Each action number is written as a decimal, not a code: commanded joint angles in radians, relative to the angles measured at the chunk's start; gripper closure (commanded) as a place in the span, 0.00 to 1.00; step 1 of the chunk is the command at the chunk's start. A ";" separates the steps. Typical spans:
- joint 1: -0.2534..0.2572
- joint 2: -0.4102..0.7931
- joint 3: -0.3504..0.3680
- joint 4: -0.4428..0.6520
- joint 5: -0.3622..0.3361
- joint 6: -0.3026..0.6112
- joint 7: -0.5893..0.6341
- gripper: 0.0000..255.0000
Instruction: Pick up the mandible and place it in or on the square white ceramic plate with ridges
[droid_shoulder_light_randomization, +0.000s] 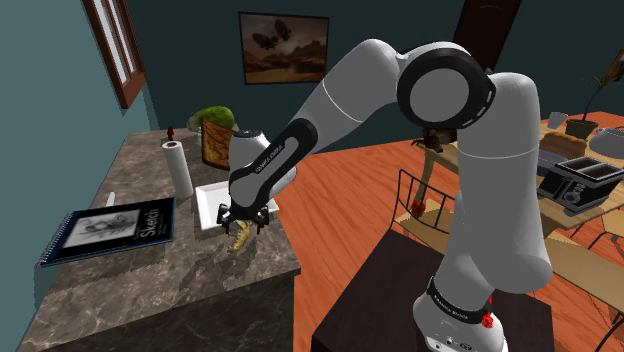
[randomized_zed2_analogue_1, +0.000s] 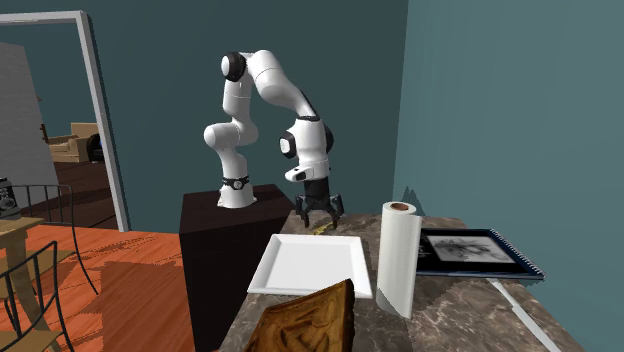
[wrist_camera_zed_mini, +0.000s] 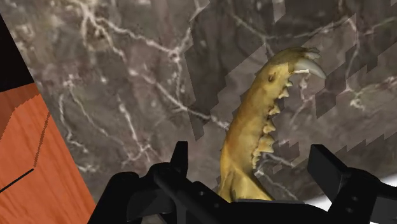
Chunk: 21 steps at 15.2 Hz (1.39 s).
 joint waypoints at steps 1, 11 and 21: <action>0.000 0.001 0.000 0.000 0.000 0.001 0.000 0.00; 0.000 0.001 0.000 0.000 0.000 0.001 0.000 1.00; 0.008 -0.068 -0.012 0.009 -0.022 -0.076 0.018 1.00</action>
